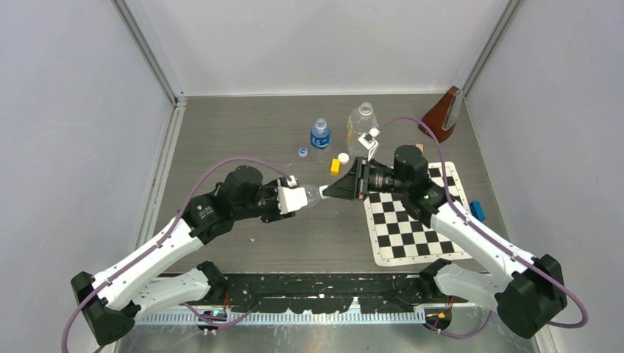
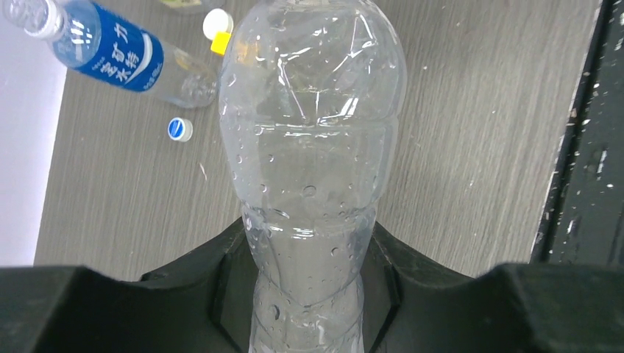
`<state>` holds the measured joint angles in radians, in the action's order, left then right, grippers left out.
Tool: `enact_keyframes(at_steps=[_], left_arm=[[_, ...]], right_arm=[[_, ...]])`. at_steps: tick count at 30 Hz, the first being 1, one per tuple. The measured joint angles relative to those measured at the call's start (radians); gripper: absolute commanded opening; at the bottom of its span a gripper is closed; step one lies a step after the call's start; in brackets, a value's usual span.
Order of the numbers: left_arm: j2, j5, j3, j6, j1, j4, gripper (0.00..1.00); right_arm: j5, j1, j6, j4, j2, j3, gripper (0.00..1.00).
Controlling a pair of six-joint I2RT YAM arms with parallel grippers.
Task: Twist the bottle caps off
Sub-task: Unscrew the bottle cap from the plastic bottle.
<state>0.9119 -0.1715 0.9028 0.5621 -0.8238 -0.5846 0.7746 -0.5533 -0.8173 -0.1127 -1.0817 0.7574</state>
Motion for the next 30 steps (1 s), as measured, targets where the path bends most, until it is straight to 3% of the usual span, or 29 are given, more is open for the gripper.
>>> enact_keyframes(at_steps=[18, 23, 30], left_arm=[[0.058, -0.229, 0.114, -0.014, 0.017, -0.168, 0.0], [0.068, -0.301, 0.122, -0.029, 0.021, -0.201, 0.0], [0.066, -0.41, 0.124, -0.058, 0.022, -0.229, 0.0]], right_arm=[[-0.022, -0.065, 0.481, 0.134, 0.166, 0.002, 0.0], [-0.016, -0.114, 0.713, 0.159, 0.207, -0.001, 0.0], [0.076, -0.147, 0.986, 0.067, 0.277, -0.067, 0.0]])
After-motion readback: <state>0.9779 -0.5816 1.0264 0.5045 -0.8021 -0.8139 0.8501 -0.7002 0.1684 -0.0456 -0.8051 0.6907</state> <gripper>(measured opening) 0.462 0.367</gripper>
